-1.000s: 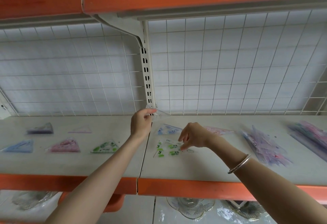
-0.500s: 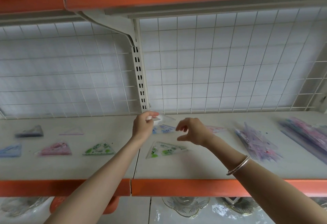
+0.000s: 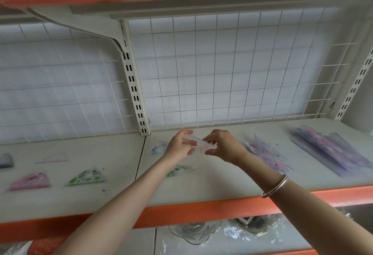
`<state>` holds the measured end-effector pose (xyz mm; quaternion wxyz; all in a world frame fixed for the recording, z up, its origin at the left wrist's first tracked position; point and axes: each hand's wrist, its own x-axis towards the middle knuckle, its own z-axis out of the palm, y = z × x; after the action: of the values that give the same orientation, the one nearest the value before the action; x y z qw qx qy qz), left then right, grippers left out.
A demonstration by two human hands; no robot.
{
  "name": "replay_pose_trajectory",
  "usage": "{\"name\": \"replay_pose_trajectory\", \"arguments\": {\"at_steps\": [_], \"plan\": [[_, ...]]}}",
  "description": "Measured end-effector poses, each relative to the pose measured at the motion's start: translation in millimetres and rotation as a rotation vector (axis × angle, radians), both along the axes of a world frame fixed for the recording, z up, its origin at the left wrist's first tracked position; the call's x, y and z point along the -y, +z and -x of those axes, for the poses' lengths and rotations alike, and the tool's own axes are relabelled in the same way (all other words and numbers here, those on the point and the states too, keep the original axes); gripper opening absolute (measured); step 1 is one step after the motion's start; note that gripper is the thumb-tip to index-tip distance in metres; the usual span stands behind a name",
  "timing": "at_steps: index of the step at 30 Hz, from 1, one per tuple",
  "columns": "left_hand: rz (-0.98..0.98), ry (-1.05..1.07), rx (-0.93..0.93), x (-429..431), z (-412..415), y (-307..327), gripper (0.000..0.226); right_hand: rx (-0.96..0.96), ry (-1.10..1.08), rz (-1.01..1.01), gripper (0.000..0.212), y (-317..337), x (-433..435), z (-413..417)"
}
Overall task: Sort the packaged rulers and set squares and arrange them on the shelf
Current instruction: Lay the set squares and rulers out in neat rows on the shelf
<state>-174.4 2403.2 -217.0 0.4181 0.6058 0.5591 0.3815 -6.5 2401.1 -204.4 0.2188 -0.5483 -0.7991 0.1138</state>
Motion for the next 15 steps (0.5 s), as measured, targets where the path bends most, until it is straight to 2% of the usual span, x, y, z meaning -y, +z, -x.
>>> {"name": "replay_pose_trajectory", "arguments": {"at_steps": [2,6,10,15], "plan": [[0.013,-0.029,-0.055,-0.7,-9.3,-3.0,0.048,0.036,0.007,0.042,0.040,1.0,2.8,-12.3],[-0.098,-0.078,-0.315,-0.1,-28.5,-8.4,0.042,0.076,-0.011,0.128,0.043,0.4,8.7,-34.8],[-0.157,-0.112,-0.432,1.1,-44.5,-10.4,0.030,0.082,-0.011,0.214,0.040,-0.8,14.8,-52.9],[-0.138,-0.157,-0.496,-0.6,-55.5,-15.9,0.021,0.090,0.019,0.289,0.035,-3.0,20.5,-66.3]]}}
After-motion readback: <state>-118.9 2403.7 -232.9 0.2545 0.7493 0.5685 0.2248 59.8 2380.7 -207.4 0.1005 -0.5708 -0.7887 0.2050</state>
